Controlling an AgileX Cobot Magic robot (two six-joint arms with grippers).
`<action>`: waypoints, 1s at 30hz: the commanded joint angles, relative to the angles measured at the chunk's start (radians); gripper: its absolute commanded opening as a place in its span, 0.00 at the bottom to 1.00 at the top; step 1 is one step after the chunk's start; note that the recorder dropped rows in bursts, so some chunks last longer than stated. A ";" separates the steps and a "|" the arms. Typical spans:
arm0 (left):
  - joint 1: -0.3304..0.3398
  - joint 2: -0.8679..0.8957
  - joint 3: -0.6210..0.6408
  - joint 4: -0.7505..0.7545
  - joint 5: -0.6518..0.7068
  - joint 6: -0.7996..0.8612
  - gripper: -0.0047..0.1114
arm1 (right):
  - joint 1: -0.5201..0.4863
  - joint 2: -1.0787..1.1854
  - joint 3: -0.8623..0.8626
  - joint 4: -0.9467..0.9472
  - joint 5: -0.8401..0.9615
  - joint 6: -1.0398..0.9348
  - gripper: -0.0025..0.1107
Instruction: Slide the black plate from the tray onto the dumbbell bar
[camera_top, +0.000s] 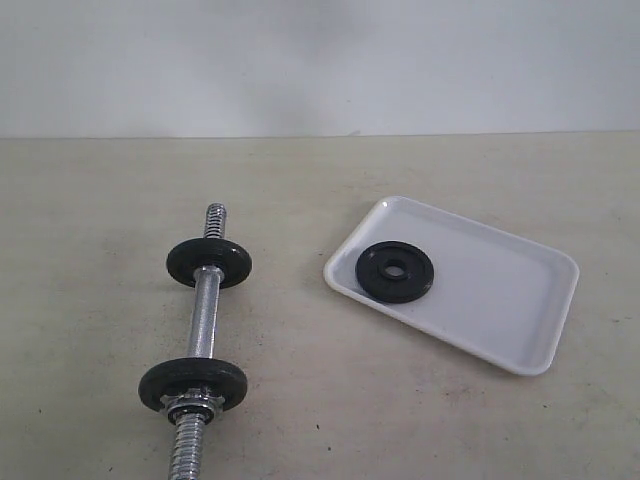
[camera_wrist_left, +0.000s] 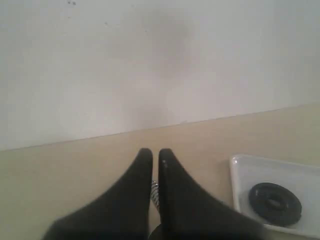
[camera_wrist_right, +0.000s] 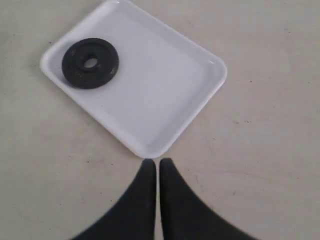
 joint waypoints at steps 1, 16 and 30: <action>-0.005 0.004 -0.010 0.168 -0.061 -0.061 0.08 | 0.000 0.017 -0.009 0.035 -0.122 -0.135 0.02; -0.005 0.389 -0.377 0.878 -0.419 -1.066 0.08 | 0.000 0.337 -0.168 0.347 0.008 -0.509 0.02; -0.005 0.664 -0.443 0.878 -0.222 -1.052 0.08 | 0.002 0.473 -0.217 0.401 0.074 -0.540 0.02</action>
